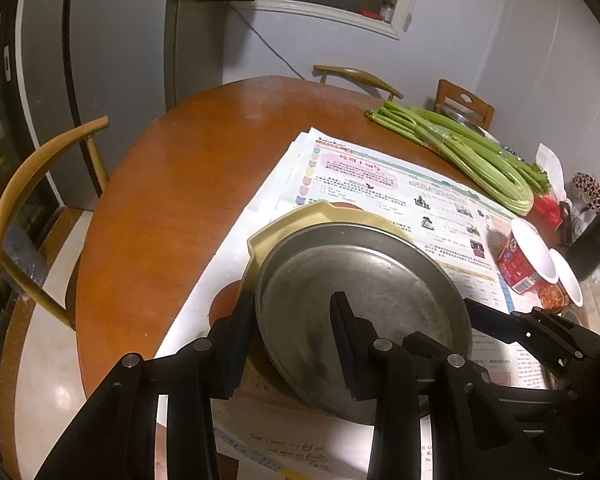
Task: Organize plates and bowls
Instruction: 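Lower the grey pan onto the yellow plate with the left gripper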
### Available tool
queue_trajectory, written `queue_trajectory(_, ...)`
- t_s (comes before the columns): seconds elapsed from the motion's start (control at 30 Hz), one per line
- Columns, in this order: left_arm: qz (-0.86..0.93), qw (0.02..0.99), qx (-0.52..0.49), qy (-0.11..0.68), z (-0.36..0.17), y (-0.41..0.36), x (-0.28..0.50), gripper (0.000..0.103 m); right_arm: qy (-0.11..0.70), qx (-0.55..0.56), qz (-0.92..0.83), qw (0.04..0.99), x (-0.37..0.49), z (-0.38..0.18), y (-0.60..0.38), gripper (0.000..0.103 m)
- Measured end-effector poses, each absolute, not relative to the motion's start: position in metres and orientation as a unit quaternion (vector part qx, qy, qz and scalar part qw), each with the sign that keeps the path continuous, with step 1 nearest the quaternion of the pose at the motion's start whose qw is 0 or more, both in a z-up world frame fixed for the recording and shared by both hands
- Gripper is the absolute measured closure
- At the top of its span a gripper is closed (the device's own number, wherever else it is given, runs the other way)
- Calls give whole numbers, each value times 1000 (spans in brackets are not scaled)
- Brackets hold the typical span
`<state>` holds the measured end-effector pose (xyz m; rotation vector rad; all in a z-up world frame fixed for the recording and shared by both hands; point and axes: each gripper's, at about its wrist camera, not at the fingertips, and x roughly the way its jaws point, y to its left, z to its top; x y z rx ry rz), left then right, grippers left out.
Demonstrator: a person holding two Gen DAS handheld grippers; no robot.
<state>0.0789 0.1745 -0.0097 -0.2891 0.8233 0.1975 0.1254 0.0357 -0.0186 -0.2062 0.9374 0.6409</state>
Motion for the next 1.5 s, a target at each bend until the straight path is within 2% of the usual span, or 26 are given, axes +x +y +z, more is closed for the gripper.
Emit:
queue_trajectory(0.8, 105, 908, -163, 370, 14, 192, 54, 63, 433, -98, 318, 838, 121, -14, 34, 46)
queue_trajectory(1.1, 100, 887, -242, 382, 3, 222, 39, 54, 425, -65, 325, 842, 120, 2, 19, 46)
queue_trajectory(1.27, 77, 876, -270, 391, -6, 221, 42, 53, 439, -40, 331, 834, 124, 4, 8, 46)
queue_trajectory(1.5, 75, 874, -259, 404, -14, 209, 53, 53, 454, -24, 331, 827, 124, -1, 2, 45)
